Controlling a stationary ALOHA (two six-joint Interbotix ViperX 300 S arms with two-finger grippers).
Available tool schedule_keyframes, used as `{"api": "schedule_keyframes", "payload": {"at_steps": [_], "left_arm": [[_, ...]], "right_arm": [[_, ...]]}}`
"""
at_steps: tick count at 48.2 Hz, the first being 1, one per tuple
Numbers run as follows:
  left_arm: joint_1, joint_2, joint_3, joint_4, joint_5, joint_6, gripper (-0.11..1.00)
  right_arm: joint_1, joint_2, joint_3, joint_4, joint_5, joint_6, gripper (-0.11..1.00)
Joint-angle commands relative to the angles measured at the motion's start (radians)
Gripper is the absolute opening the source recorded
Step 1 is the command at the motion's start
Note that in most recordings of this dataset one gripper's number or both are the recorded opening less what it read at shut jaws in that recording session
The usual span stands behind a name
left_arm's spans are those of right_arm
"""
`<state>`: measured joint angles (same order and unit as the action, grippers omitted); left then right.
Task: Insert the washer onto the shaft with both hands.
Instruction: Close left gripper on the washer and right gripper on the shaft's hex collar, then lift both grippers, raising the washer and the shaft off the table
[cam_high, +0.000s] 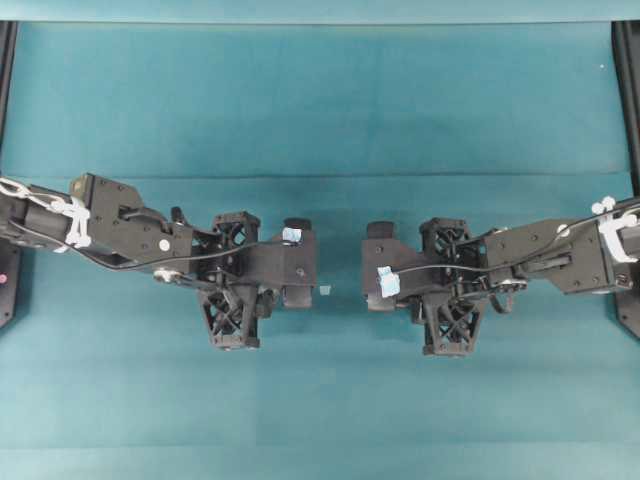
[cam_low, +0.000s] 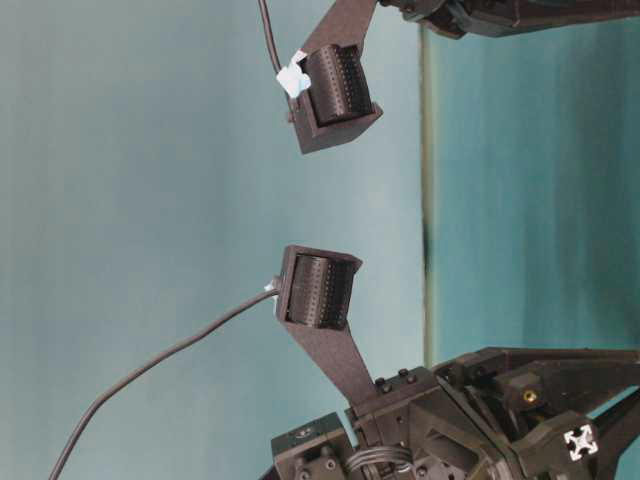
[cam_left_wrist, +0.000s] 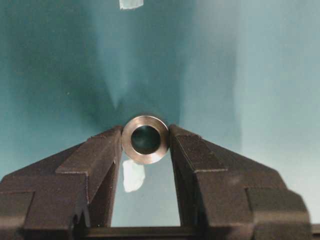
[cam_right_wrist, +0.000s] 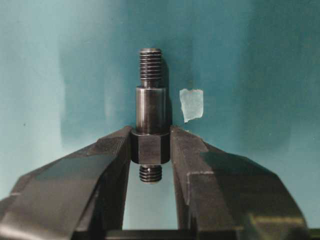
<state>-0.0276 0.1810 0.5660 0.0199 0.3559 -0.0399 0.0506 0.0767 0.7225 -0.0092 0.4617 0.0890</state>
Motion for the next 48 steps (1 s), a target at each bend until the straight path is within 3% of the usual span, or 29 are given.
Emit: {"api": "schedule_keyframes", "payload": {"at_steps": [1, 34, 48], "left_arm": [[-0.003, -0.006, -0.003, 0.000, -0.006, 0.000, 0.38], [-0.003, -0.032, 0.002, 0.002, -0.008, -0.002, 0.38], [0.003, -0.160, 0.109, 0.002, -0.143, -0.005, 0.38]], "right_arm": [[-0.009, 0.005, -0.003, -0.005, -0.003, 0.008, 0.00], [-0.009, -0.015, -0.002, -0.005, -0.035, 0.008, 0.00], [-0.018, -0.097, 0.051, -0.005, -0.166, 0.009, 0.00]]}}
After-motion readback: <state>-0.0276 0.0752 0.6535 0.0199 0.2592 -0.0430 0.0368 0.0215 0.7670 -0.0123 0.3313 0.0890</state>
